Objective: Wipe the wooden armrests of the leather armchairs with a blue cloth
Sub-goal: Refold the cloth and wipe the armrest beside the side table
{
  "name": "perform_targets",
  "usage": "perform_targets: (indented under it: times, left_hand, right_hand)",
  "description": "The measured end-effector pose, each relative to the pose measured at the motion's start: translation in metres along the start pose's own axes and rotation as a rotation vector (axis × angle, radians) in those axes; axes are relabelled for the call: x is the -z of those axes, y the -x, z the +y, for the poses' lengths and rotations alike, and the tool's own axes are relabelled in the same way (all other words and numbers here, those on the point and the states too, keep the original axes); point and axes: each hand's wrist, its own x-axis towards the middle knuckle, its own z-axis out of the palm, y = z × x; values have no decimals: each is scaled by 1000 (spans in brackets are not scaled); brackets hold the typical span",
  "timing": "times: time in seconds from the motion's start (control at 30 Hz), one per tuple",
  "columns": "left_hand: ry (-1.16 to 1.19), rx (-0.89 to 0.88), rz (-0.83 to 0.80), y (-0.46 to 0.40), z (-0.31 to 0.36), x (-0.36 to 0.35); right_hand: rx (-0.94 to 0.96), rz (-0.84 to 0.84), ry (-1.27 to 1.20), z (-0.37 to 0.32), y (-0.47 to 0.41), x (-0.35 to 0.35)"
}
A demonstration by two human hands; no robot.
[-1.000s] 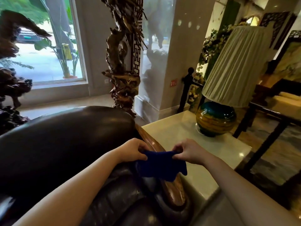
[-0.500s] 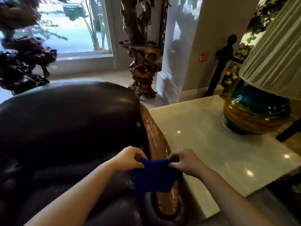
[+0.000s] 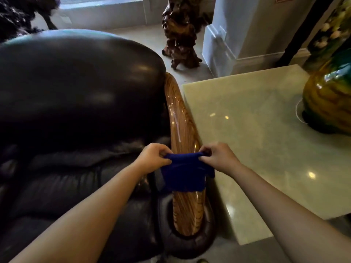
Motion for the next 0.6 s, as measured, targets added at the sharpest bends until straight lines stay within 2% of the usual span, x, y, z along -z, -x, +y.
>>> perform_targets:
  times: [0.37,0.43,0.53,0.6]
  left_hand:
    - [52,61,74,-83,-35,-10]
    - [9,46,209,-95,-45,-17]
    - [-174,-78,557,-97,-62,-44]
    - [-326,-142,600,-92,-71,-73]
  right_hand:
    - [-7,-9,58,40,-108,-24]
    - [33,130,117,44,-121,-32]
    - [145,513,310,56,-112,-60]
    - [197,544,345,63,-95,-87]
